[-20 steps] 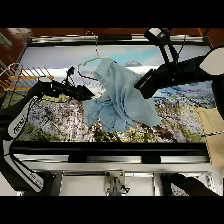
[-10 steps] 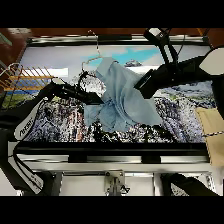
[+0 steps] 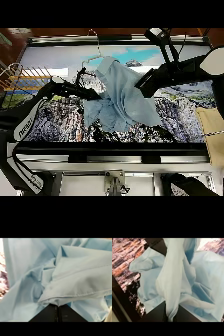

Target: Fold the shirts.

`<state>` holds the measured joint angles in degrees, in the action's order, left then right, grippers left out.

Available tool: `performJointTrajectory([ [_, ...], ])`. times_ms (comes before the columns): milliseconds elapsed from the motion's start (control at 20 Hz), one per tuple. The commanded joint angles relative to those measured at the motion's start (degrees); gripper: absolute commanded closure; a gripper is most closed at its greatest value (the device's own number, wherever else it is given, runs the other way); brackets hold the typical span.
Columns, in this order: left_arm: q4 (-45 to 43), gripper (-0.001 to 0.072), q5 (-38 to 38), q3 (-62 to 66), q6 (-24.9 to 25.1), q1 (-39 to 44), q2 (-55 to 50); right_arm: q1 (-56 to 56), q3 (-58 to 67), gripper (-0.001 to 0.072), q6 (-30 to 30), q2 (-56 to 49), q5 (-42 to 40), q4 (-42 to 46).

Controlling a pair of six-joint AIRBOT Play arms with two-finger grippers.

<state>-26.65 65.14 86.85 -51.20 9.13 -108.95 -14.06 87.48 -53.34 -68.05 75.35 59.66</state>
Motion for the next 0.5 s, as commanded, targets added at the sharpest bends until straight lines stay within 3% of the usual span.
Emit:
performJointTrajectory([
  [0, 0.1, 0.0653, -0.4, 1.4, 0.1, -3.2, 1.8, 0.0, 0.1, 0.0628, 0.0, 0.6, -3.6, 1.1],
  [150, 0.1, 0.0653, -1.2, 2.6, -0.5, -8.3, 3.5, 0.0, 0.1, 0.0628, 0.3, 2.0, -7.0, 0.3],
  [450, 5.3, 0.0653, -3.4, 8.3, -1.6, -13.6, 3.5, -0.1, 0.1, 0.0628, 1.5, 3.0, 0.6, -1.1],
])
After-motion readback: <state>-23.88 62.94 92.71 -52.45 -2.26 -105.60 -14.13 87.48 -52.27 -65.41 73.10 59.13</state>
